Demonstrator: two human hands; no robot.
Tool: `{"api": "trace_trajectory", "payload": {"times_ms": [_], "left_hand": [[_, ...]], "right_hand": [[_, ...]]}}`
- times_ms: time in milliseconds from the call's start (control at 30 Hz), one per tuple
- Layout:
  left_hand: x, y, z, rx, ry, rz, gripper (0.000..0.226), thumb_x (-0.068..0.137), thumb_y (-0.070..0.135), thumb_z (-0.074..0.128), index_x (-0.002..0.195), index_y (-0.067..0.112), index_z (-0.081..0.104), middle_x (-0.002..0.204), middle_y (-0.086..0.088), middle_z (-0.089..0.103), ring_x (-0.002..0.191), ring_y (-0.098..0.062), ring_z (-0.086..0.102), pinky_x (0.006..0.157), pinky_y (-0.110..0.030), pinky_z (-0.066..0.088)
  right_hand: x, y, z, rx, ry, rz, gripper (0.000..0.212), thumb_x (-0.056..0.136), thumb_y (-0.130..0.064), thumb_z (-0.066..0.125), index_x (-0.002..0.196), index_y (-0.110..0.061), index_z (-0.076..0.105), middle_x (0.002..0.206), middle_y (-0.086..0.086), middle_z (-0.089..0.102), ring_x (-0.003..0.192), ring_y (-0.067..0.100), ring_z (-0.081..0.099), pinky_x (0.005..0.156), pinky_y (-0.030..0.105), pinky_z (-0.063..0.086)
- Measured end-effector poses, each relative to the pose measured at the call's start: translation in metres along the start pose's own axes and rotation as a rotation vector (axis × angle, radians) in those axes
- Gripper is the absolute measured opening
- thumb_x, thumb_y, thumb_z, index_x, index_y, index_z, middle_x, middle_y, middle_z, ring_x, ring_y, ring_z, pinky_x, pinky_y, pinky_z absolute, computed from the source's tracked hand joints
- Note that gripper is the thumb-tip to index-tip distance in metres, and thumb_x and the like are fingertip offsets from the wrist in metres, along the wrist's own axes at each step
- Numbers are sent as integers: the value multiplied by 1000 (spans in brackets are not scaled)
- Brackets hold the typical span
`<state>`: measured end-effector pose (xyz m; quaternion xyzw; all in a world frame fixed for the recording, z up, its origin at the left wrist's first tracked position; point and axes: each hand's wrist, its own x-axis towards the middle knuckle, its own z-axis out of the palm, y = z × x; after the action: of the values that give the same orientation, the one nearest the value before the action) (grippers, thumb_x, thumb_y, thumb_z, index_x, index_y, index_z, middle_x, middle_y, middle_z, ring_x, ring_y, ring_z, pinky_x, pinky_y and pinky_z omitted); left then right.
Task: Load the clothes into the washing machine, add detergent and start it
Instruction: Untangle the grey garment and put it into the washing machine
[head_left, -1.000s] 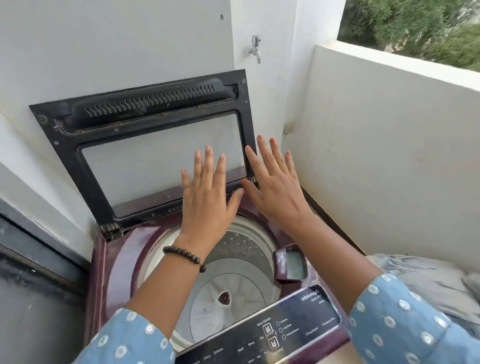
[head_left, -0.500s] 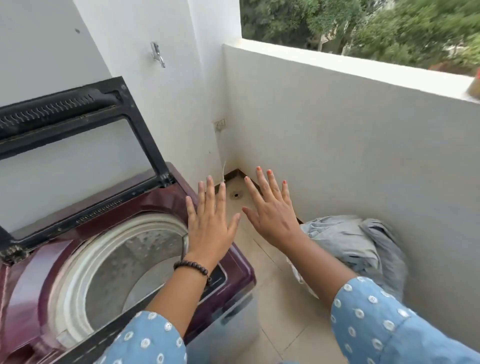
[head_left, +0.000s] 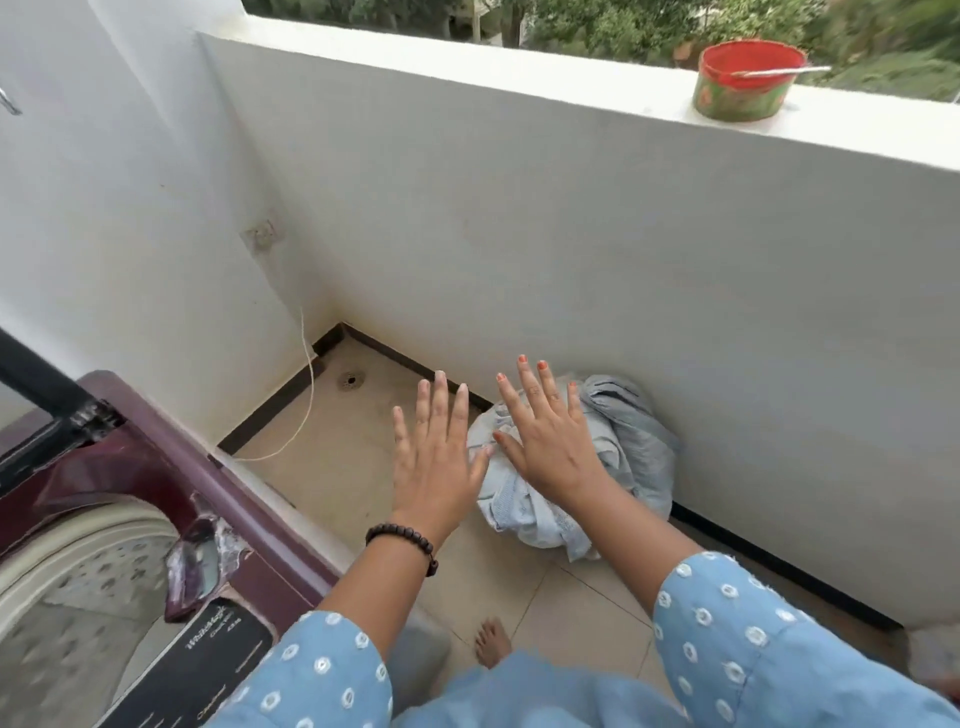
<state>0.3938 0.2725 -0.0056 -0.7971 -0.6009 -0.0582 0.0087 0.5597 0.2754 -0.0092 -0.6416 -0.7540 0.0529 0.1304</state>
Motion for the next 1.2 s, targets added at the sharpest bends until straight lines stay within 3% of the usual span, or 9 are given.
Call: {"api": "trace_trajectory", "payload": {"times_ms": [100,267,567,667,767,900,1033,1133,1200], "left_hand": [[30,12,23,30,-55,74,76,95,56,39,156,12,25,164,-17,21,152,-31,19,116,-58,20],[80,29,52,-42,-197,163,78,101,54,41,159,17,3,164,-10,-13,152,-26,-13,123,-57,1],[130,22,80,50,-394,237,76,104,56,23,157,16,-15,164,-10,-25,152,-26,-22,124,-55,-6],[144,31,91,-1,-400,254,76,104,54,30,159,17,-7,166,-10,-20,153,-26,-18,122,-54,-9],[154,46,106,-26,-392,270,78,101,52,42,160,15,9,167,-11,-6,155,-29,-6,118,-52,-10],[168,63,124,35,-375,250,83,82,54,72,148,12,45,159,-15,35,147,-32,34,114,-54,19],[183,75,153,-7,-391,230,86,74,54,79,143,11,52,153,-16,45,141,-33,44,109,-56,36],[196,87,163,-60,-467,201,85,81,52,74,148,10,45,158,-17,36,148,-33,32,113,-58,32],[204,95,170,-99,-489,224,80,97,50,55,158,12,20,167,-14,8,153,-29,-3,122,-56,7]], "right_hand": [[8,26,11,-29,-35,64,66,98,-45,44,155,-22,19,164,8,5,151,30,2,118,55,6],[33,66,28,-98,-111,123,68,97,-45,47,155,-20,21,163,10,8,151,31,8,118,57,14],[52,103,64,-113,-261,276,69,94,-45,51,153,-18,26,162,12,16,149,33,16,116,59,23],[59,119,73,-111,-302,290,68,92,-44,56,150,-17,34,160,14,24,146,35,25,112,60,29],[70,138,82,-82,-327,297,66,96,-42,50,153,-17,27,162,13,17,149,34,17,114,58,21],[88,167,95,-70,-415,297,67,101,-42,38,156,-20,8,164,9,-1,151,30,-2,119,53,7],[106,194,110,-91,-513,300,69,101,-37,41,156,-20,4,164,11,-5,151,30,-3,119,53,6],[114,213,121,-110,-574,295,70,100,-27,45,156,-20,3,164,12,-5,151,31,-3,119,53,5],[119,224,127,-109,-603,299,72,98,-15,46,156,-20,3,164,12,-6,151,32,-3,119,53,6]]}}
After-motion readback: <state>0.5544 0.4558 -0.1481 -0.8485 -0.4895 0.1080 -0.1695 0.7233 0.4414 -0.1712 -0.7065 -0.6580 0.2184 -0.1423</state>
